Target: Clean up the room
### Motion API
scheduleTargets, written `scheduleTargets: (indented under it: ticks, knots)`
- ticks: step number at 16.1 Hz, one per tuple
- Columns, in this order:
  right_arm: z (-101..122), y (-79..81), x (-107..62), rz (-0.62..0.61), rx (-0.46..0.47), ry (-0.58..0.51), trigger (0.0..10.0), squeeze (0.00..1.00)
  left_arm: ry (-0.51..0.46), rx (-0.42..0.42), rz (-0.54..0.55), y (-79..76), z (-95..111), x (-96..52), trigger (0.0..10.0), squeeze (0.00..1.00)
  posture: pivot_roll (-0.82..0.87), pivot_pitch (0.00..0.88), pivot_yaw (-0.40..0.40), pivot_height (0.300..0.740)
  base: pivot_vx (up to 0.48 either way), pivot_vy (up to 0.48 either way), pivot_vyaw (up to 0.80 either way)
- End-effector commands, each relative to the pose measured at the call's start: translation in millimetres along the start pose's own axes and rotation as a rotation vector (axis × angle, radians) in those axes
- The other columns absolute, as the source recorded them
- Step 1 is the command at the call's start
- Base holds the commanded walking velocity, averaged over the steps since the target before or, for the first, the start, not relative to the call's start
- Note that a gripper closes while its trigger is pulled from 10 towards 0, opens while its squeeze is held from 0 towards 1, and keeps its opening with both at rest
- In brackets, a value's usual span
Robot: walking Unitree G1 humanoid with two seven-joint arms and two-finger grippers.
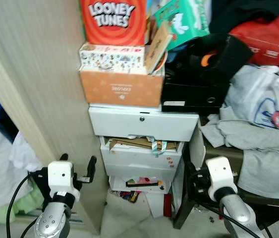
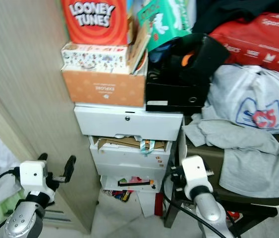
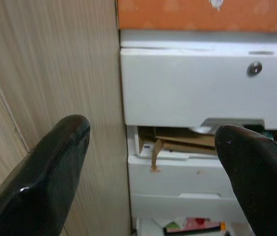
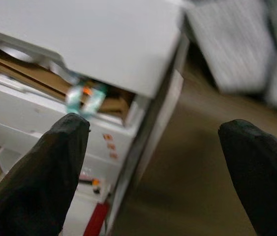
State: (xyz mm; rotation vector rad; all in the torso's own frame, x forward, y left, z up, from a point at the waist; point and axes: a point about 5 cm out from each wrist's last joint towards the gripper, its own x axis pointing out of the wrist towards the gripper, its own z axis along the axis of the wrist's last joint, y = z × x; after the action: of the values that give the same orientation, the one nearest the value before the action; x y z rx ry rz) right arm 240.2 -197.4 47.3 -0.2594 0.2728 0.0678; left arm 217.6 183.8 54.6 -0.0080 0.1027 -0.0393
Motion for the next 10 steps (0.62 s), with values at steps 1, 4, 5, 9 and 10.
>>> scheduleTargets:
  ticks: [1,4,5,9,10]
  knots:
    - [-8,-15.2,1.3,-0.066,0.04,0.044,10.0,0.0,0.18,-0.014,0.119,33.7,-32,-15.5,10.0,0.0,-0.18,0.0,0.025,0.74,0.0,0.0,0.0]
    - [-21,-26.9,4.2,-0.105,0.056,0.103,10.0,0.0,0.286,0.014,0.163,55.6,-48,-19.1,10.0,0.0,-0.18,0.0,0.033,0.74,0.0,0.0,0.0]
    - [-26,-32.0,6.7,-0.117,0.06,0.123,10.0,0.0,0.325,0.006,0.2,67.6,-54,-21.5,10.0,0.0,-0.17,0.0,0.036,0.74,0.0,0.0,0.0]
    - [-52,-47.8,3.6,-0.133,0.015,0.216,10.0,0.0,0.404,0.029,0.223,87.6,-72,-37.1,10.0,0.0,-0.17,0.0,0.036,0.74,0.0,0.0,0.0]
    - [-57,-50.8,2.5,-0.145,0.01,0.236,10.0,0.0,0.429,0.032,0.221,88.9,-77,-40.0,10.0,0.0,-0.16,0.0,0.034,0.74,0.0,0.0,0.0]
